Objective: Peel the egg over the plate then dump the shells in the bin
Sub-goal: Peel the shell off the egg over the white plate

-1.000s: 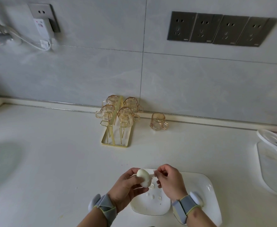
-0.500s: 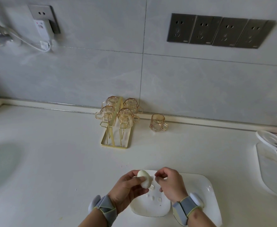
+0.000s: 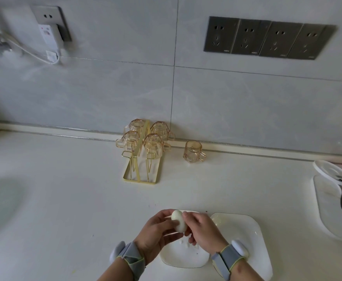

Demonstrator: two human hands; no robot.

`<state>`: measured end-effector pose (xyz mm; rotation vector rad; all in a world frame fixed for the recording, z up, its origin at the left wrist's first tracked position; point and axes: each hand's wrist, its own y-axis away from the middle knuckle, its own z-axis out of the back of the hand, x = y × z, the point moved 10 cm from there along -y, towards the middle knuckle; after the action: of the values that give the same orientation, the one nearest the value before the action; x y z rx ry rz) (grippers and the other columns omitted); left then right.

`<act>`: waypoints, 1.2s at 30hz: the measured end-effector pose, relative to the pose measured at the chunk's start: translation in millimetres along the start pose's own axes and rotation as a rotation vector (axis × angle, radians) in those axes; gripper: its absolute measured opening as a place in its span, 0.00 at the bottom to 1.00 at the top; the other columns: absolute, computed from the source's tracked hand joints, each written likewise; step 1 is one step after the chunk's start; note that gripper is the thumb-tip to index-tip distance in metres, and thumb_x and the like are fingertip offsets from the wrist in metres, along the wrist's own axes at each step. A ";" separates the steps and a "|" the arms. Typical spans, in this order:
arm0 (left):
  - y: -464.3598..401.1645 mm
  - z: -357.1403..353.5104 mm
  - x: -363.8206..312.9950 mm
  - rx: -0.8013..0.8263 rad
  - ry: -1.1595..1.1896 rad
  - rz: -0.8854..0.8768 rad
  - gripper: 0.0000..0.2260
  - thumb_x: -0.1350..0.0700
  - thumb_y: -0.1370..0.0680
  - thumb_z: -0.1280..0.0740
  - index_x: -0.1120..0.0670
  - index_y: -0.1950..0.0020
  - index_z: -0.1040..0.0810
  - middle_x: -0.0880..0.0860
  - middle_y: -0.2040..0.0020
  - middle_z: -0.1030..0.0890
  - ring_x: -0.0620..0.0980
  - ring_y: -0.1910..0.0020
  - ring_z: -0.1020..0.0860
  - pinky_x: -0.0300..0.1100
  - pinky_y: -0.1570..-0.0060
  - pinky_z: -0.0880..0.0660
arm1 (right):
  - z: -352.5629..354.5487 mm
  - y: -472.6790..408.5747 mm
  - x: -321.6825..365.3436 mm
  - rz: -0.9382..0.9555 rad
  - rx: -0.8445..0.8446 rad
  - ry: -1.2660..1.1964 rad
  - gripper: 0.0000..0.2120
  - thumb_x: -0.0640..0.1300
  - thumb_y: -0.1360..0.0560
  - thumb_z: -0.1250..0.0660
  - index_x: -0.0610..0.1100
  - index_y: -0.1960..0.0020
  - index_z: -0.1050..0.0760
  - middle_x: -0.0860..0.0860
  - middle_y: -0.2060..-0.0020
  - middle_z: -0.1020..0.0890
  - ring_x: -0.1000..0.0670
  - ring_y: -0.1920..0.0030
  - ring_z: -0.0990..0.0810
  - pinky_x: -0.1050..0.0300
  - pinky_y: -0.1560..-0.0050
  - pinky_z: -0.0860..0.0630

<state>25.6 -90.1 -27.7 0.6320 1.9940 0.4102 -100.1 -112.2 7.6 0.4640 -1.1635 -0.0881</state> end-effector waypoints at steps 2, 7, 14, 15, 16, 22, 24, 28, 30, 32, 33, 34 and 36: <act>-0.9 2.5 1.1 -0.017 0.017 -0.004 0.15 0.66 0.27 0.29 0.65 0.41 0.24 0.64 0.50 0.16 0.61 0.52 0.17 0.49 0.52 0.20 | 0.7 0.3 2.4 0.020 -0.007 0.013 0.15 0.49 0.18 0.40 0.46 0.57 0.19 0.48 0.70 0.23 0.52 0.74 0.27 0.61 0.72 0.29; -0.8 2.8 0.7 -0.040 0.015 -0.032 0.21 0.61 0.32 0.23 0.65 0.44 0.26 0.64 0.52 0.16 0.62 0.51 0.17 0.48 0.51 0.20 | -0.9 1.0 9.3 0.080 -0.012 0.052 0.13 0.48 0.19 0.39 0.50 0.56 0.18 0.51 0.71 0.24 0.55 0.73 0.28 0.64 0.70 0.31; -1.7 5.5 -1.1 -0.062 0.027 -0.050 0.20 0.64 0.34 0.22 0.63 0.46 0.26 0.67 0.51 0.17 0.67 0.51 0.17 0.52 0.50 0.20 | -2.8 0.9 8.6 0.080 -0.012 0.129 0.16 0.46 0.18 0.43 0.48 0.58 0.20 0.52 0.70 0.24 0.53 0.70 0.28 0.57 0.64 0.30; -1.4 5.1 -1.4 -0.061 0.027 -0.052 0.20 0.64 0.34 0.23 0.63 0.47 0.26 0.67 0.51 0.17 0.67 0.51 0.17 0.52 0.51 0.20 | -3.0 0.8 8.8 0.088 -0.016 0.145 0.16 0.45 0.18 0.44 0.46 0.57 0.20 0.51 0.70 0.24 0.53 0.69 0.28 0.56 0.63 0.30; -1.3 5.1 -1.9 -0.062 0.028 -0.055 0.19 0.65 0.34 0.23 0.63 0.47 0.26 0.66 0.51 0.16 0.66 0.52 0.17 0.51 0.51 0.19 | -3.2 0.5 9.0 0.099 -0.021 0.158 0.16 0.45 0.18 0.44 0.43 0.56 0.20 0.51 0.70 0.25 0.53 0.68 0.28 0.55 0.62 0.30; 1.5 3.7 -4.9 -0.047 0.041 -0.068 0.13 0.67 0.28 0.28 0.63 0.46 0.27 0.65 0.52 0.17 0.64 0.53 0.17 0.49 0.53 0.20 | -4.6 -0.8 9.0 0.130 -0.034 0.160 0.15 0.44 0.17 0.45 0.48 0.52 0.20 0.55 0.71 0.24 0.60 0.71 0.27 0.59 0.63 0.29; 3.0 2.7 -5.5 -0.044 0.043 -0.070 0.14 0.67 0.28 0.28 0.62 0.46 0.27 0.65 0.52 0.17 0.64 0.53 0.17 0.49 0.53 0.20 | -5.7 -1.0 7.8 0.138 -0.031 0.182 0.15 0.44 0.17 0.45 0.49 0.51 0.20 0.55 0.71 0.23 0.61 0.72 0.26 0.61 0.63 0.29; 4.8 1.9 -6.0 -0.039 0.067 -0.065 0.15 0.66 0.30 0.28 0.62 0.46 0.27 0.66 0.50 0.18 0.64 0.52 0.18 0.50 0.52 0.20 | -4.5 -1.9 5.8 0.144 -0.044 0.186 0.14 0.44 0.17 0.45 0.50 0.51 0.20 0.56 0.72 0.22 0.61 0.71 0.25 0.59 0.63 0.26; 5.0 1.3 -6.2 -0.028 0.079 -0.062 0.14 0.66 0.29 0.29 0.62 0.45 0.27 0.66 0.49 0.18 0.63 0.52 0.18 0.50 0.52 0.20 | -2.9 -2.5 6.0 0.144 -0.061 0.185 0.14 0.43 0.18 0.45 0.50 0.51 0.21 0.55 0.70 0.22 0.59 0.68 0.24 0.54 0.61 0.23; 5.4 0.9 -6.1 -0.025 0.088 -0.059 0.15 0.66 0.30 0.28 0.62 0.46 0.26 0.66 0.49 0.18 0.62 0.52 0.18 0.50 0.52 0.20 | -0.6 -2.5 5.8 0.141 -0.081 0.197 0.14 0.43 0.17 0.45 0.51 0.53 0.22 0.54 0.69 0.22 0.57 0.66 0.24 0.53 0.59 0.21; 5.8 0.9 -6.0 -0.028 0.093 -0.057 0.16 0.65 0.31 0.28 0.62 0.46 0.26 0.66 0.49 0.18 0.61 0.53 0.18 0.50 0.52 0.19 | 1.3 -2.6 5.5 0.141 -0.093 0.212 0.14 0.43 0.17 0.45 0.52 0.54 0.23 0.53 0.69 0.22 0.57 0.66 0.25 0.54 0.60 0.22; 6.3 0.7 -6.0 -0.028 0.098 -0.054 0.16 0.65 0.32 0.28 0.62 0.46 0.26 0.66 0.49 0.18 0.61 0.53 0.18 0.50 0.52 0.19 | 3.3 -2.8 5.2 0.141 -0.107 0.231 0.13 0.43 0.17 0.45 0.51 0.54 0.23 0.53 0.69 0.22 0.56 0.66 0.25 0.56 0.61 0.23; 7.3 -0.5 -5.9 -0.023 0.106 -0.047 0.15 0.65 0.33 0.28 0.62 0.47 0.25 0.65 0.50 0.17 0.59 0.56 0.18 0.50 0.52 0.19 | 7.6 -3.7 4.3 0.139 -0.138 0.268 0.13 0.43 0.17 0.45 0.48 0.54 0.23 0.52 0.69 0.22 0.55 0.66 0.25 0.61 0.63 0.27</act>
<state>29.5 -87.6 -19.5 0.5582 2.0971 0.4459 -104.6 -119.1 12.2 0.2628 -0.9162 0.0140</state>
